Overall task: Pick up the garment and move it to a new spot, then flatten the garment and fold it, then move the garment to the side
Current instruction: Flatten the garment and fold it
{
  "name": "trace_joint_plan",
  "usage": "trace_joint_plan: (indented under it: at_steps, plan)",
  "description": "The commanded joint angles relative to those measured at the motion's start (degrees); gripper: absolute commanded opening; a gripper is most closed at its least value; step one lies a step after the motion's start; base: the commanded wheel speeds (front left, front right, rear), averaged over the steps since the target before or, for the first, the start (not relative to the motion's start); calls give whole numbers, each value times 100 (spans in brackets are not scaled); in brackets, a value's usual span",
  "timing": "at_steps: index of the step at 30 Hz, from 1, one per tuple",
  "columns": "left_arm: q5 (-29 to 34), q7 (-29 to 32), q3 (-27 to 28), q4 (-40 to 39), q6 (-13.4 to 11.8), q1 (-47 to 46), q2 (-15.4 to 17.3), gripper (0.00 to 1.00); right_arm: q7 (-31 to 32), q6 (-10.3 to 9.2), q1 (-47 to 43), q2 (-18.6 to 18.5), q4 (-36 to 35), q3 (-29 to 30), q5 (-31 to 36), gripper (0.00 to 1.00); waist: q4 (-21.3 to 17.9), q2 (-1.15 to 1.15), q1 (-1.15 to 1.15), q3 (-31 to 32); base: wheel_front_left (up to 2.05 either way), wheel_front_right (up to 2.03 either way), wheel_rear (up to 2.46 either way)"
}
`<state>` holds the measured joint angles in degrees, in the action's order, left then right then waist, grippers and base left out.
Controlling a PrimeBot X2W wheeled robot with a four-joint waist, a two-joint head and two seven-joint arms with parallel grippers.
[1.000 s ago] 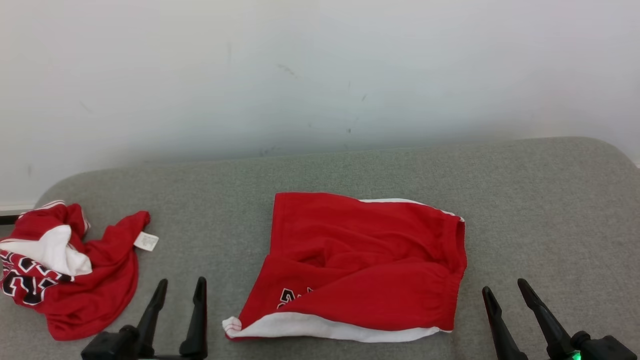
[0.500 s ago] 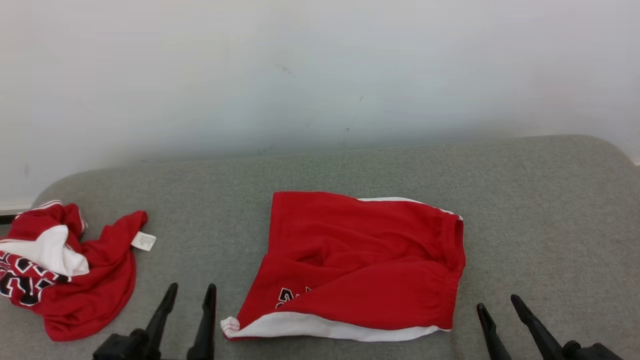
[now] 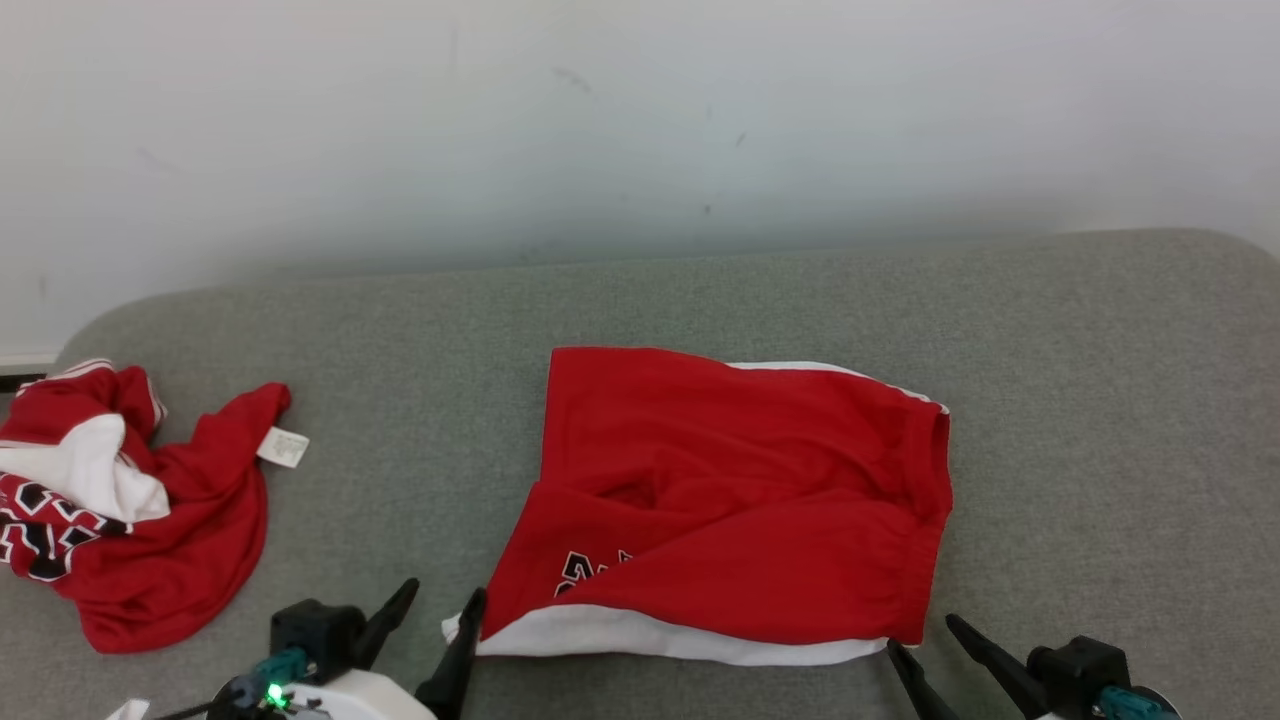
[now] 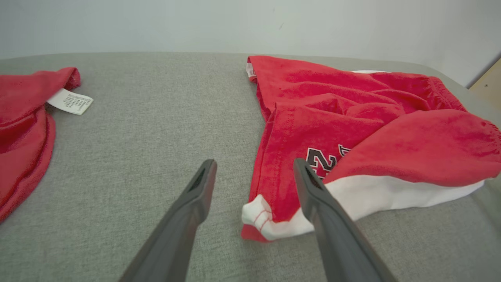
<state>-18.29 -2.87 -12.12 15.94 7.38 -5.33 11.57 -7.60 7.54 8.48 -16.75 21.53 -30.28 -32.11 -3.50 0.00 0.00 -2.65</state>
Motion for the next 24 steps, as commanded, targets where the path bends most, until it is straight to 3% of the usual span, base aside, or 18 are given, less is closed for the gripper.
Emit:
trace_joint_plan:
  at_steps: [1, 9, 22, 24]
  plan:
    - [-58, 153, -86, 9, 8, -148, 80, 100, 32, -11, 222, -38, 189, -134, -100, 100, 46, 0, 0, -146, 0, 0, 0]
    - [-400, 828, -356, 94, 2, -497, 306, 100, 56, -11, 894, -19, 948, -772, -482, 100, 107, 0, 0, -403, 0, 0, 0]
    - [-962, 1683, -608, -284, -13, -220, 557, 100, -355, -11, 1303, -27, 1510, -1543, -938, 100, 85, 0, 0, -448, 0, 0, 0]
    - [-1029, 1831, -601, -422, -14, -106, 594, 92, -399, -11, 1352, -44, 1560, -1630, -992, 100, 76, 0, 0, -448, 0, 0, 0]
